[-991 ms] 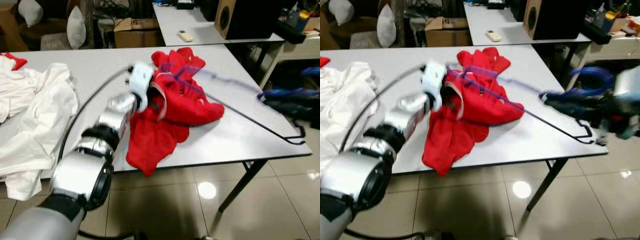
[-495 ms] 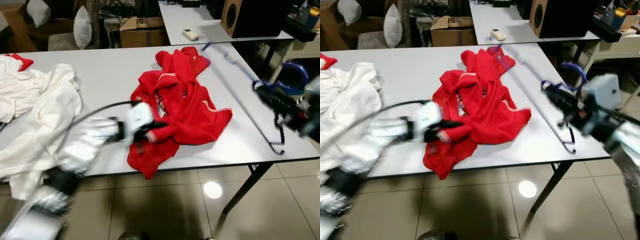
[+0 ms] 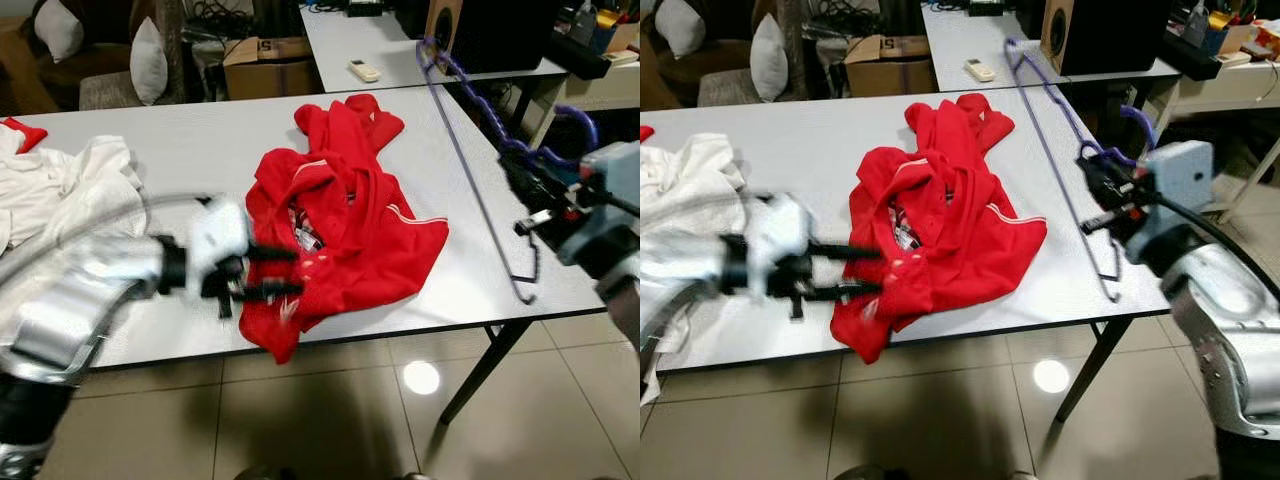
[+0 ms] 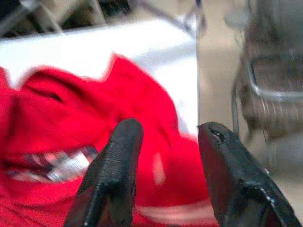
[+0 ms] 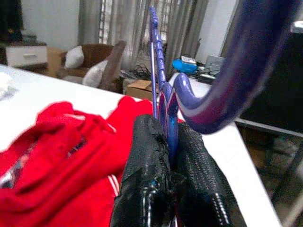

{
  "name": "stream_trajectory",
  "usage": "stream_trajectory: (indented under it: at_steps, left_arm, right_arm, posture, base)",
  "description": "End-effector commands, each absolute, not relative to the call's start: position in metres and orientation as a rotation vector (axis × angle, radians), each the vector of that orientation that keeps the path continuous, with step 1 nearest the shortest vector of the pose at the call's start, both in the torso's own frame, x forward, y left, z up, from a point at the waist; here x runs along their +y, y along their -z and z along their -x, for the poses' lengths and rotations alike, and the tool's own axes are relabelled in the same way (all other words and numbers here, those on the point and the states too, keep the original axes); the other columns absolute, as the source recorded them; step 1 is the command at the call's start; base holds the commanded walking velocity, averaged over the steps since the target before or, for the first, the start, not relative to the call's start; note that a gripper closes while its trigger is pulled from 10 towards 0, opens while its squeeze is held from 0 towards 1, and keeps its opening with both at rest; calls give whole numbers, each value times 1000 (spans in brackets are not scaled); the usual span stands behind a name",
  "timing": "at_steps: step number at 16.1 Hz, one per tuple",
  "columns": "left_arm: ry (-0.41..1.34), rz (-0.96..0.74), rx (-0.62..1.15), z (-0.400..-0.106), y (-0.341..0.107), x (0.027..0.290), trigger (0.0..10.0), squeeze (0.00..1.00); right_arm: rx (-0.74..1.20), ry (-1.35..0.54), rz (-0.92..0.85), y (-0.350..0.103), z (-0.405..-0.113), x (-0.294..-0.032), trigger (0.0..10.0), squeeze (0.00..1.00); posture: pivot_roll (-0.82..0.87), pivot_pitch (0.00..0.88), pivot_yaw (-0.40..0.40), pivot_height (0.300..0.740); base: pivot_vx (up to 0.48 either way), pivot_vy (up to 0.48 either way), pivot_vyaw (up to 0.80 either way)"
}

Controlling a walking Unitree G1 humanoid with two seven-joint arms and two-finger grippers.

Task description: Hang hanger

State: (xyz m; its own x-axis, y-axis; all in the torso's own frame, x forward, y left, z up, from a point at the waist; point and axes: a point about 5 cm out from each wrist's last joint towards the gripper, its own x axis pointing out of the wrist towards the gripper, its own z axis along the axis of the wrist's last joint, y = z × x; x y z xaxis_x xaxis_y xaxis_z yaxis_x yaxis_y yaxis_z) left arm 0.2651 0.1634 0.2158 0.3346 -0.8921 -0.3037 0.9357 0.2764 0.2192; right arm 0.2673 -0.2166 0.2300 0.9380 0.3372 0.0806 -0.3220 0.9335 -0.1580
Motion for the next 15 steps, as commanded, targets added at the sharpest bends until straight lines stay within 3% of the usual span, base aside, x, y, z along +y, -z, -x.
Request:
stream_trajectory:
  at_steps: [1, 2, 3, 4, 5, 6, 9, 15]
  left_arm:
    - [1135, -335, 54, -266, -227, 167, 10000, 1000]
    - [960, -272, -20, -274, -229, 171, 10000, 1000]
    - [871, -241, -44, -278, -227, 172, 10000, 894]
    - [731, -146, -48, -283, -222, 173, 10000, 702]
    - [617, -92, -67, -284, -215, 171, 10000, 333]
    - [573, -75, -67, -285, -211, 171, 10000, 333]
    - [406, -108, 38, -290, -179, 167, 10000, 208]
    - [325, -136, 87, -290, -167, 165, 10000, 204]
  right_arm:
    - [-112, -353, 115, -231, -267, -203, 10000, 0]
    - [-125, -333, 68, -228, -268, -191, 10000, 0]
    - [-141, -311, 51, -227, -268, -187, 10000, 0]
    - [-153, -278, -3, -226, -268, -181, 10000, 0]
    - [-146, -255, -36, -221, -266, -174, 10000, 0]
    - [-141, -246, -39, -218, -265, -172, 10000, 0]
    - [-87, -185, -20, -202, -264, -160, 10000, 0]
    - [-86, -117, 15, -191, -261, -156, 10000, 0]
  posture:
    - [-55, 0, 25, 740]
    - [-57, 0, 24, 740]
    - [-62, 0, 30, 740]
    - [-69, 0, 35, 740]
    - [-74, 0, 42, 740]
    - [-72, 0, 40, 740]
    - [-72, 0, 36, 740]
    - [-97, 0, 54, 740]
  base:
    - [0, 0, 0]
    - [0, 0, 0]
    - [0, 0, 0]
    - [0, 0, 0]
    - [0, 0, 0]
    - [0, 0, 0]
    - [0, 0, 0]
    - [0, 318, 0]
